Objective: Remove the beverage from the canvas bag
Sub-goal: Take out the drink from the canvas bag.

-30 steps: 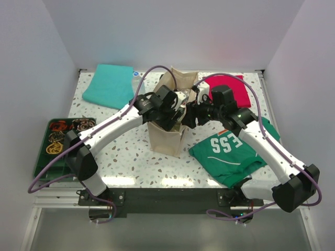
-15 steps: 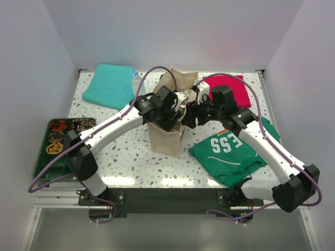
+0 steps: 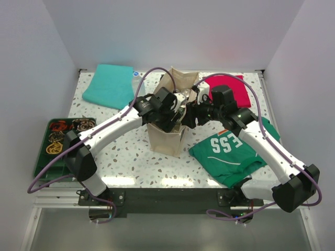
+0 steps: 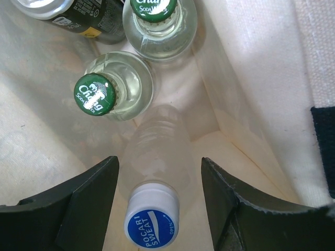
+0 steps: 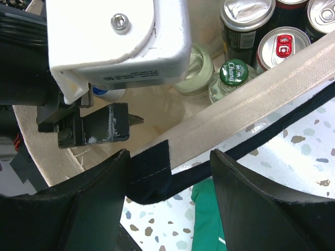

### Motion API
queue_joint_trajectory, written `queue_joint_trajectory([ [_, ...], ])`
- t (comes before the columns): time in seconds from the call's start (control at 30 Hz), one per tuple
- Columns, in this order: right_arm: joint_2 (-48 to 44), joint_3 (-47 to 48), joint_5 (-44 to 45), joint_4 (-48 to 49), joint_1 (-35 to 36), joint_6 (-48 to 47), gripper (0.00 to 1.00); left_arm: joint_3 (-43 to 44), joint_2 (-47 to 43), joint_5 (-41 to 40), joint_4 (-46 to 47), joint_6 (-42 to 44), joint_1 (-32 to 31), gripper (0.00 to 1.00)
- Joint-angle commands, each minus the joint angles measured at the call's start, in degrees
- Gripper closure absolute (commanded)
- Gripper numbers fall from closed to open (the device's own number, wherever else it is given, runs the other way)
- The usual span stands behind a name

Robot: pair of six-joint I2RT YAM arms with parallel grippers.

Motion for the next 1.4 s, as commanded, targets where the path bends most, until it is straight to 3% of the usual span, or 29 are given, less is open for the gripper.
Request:
queue_joint_trajectory([
  [0.0,-1.1,1.4,0.4,1.5,0.1,0.4,0.34,-0.6,-2.6,1.8,-3.1,-1.5,-0.2,0.31],
  [1.37,-1.0,1.5,0.5,2.0,0.2,0.9,0.33,-0.8,-4.3,1.5,-3.9,-2.3,-0.3,0.31],
])
